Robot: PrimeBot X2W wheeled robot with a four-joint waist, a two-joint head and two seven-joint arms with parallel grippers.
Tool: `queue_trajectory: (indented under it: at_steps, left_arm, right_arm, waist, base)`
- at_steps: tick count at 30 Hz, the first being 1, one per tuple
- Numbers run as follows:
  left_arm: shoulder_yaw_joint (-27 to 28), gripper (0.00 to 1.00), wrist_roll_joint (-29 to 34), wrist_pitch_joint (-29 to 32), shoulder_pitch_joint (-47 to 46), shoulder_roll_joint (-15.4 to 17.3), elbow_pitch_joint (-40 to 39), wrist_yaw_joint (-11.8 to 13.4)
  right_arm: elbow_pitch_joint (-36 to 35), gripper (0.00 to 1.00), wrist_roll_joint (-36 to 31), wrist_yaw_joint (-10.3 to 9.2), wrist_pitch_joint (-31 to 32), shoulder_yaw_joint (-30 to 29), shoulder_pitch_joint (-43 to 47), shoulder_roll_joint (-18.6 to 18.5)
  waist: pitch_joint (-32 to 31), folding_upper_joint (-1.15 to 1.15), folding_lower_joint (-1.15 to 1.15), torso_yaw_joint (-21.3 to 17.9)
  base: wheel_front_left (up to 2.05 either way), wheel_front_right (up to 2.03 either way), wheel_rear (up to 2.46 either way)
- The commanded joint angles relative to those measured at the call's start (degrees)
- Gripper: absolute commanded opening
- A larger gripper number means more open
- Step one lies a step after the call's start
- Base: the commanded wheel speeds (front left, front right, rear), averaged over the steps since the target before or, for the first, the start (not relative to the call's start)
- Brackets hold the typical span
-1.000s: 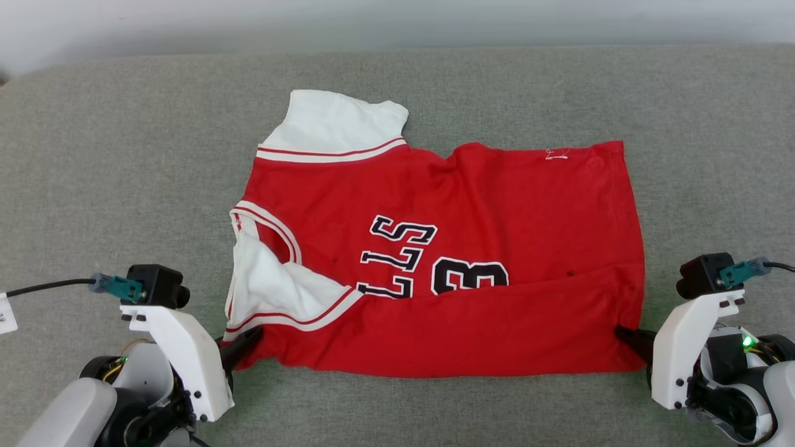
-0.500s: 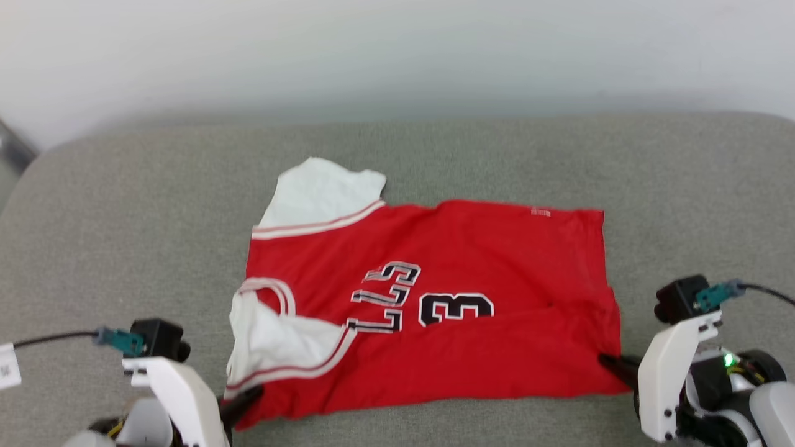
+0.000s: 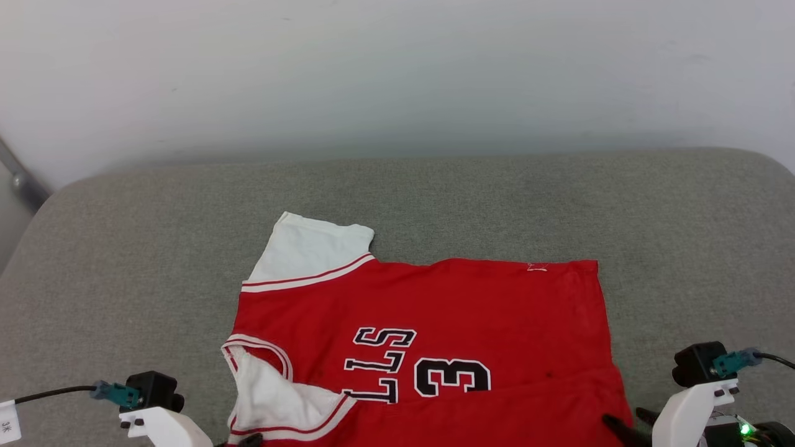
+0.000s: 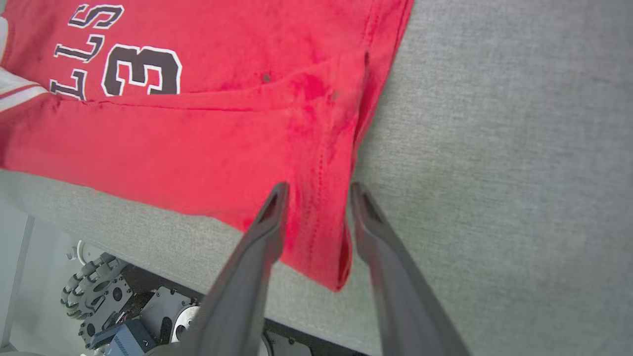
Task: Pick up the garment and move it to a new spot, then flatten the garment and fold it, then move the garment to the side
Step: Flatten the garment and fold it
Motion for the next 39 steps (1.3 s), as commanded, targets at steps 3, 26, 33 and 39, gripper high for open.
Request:
queue_trajectory:
  at_steps: [3, 26, 33, 39]
  left_arm:
    - [0.28, 1.0, 1.31, -1.88, -1.63, -0.68, 1.08, -0.47]
    - [6.07, 1.0, 18.77, -21.9, -32.54, -4.25, 4.95, 1.56]
    - [6.04, 1.0, 15.76, -14.55, -44.06, -1.92, 14.44, -3.29]
    - [4.62, 1.0, 11.1, 0.34, -49.12, 2.48, 20.89, -6.01]
  right_arm:
    - [-1.03, 1.0, -2.62, 0.0, -4.82, -0.87, 1.23, 1.32]
    - [-15.64, 1.0, -19.86, 0.0, -31.03, -10.55, -11.58, 12.94]
    - [-17.06, 1.0, -20.86, -0.01, -31.42, -9.61, -15.22, 13.68]
    - [-16.55, 1.0, -20.64, -0.01, -31.37, -8.84, -15.74, 14.25]
  waist:
    - [0.43, 0.0, 0.0, -0.71]
    - [20.33, 0.0, 0.0, -6.82]
    - [25.73, 0.0, 0.0, -8.88]
    - [28.29, 0.0, 0.0, -10.79]
  base:
    - [0.0, 0.0, 0.0]
    - [0.0, 0.0, 0.0]
    - [0.0, 0.0, 0.0]
    - [0.0, 0.0, 0.0]
